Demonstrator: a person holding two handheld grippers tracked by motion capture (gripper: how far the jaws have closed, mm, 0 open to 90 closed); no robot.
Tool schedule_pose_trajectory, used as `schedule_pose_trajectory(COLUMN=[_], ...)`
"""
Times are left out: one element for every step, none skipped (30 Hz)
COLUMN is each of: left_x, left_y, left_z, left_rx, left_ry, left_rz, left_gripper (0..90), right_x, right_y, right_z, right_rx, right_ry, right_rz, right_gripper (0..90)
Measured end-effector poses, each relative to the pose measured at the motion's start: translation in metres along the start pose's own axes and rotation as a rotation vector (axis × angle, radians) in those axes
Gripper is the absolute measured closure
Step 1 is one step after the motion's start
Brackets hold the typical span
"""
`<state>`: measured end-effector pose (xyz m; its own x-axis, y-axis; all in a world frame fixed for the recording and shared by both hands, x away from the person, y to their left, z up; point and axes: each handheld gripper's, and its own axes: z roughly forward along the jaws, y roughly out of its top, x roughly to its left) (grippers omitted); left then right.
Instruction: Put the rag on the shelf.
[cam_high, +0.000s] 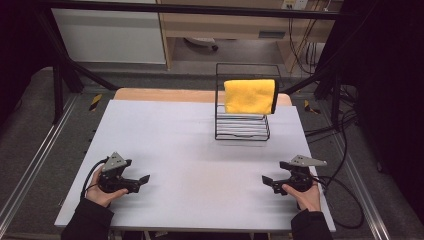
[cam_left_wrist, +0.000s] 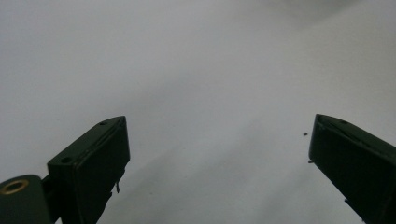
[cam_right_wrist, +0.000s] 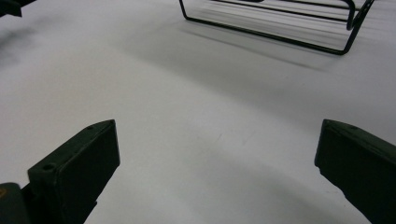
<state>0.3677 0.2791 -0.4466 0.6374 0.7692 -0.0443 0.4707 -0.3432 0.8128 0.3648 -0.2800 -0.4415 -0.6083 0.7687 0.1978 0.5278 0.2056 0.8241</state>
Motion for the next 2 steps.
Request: schedule_pose_trajectory(left_x=[0.0000, 0.0000], left_y=[-0.0003, -0.0003], left_z=[-0.0003, -0.0003], left_rx=[-0.001, -0.001], left_ry=[-0.001, -0.001], left_rz=[-0.001, -0.001], left_gripper=[5.2, 5.2], right_x=[0.0002, 0.0004], right_y=[-0.0002, -0.0004], right_z=[0.0004, 0.0003], right_rx=[0.000, 0.003], right_ry=[0.000, 0.000], right_rz=[-0.003, -0.005], right_gripper=[0.7, 0.7])
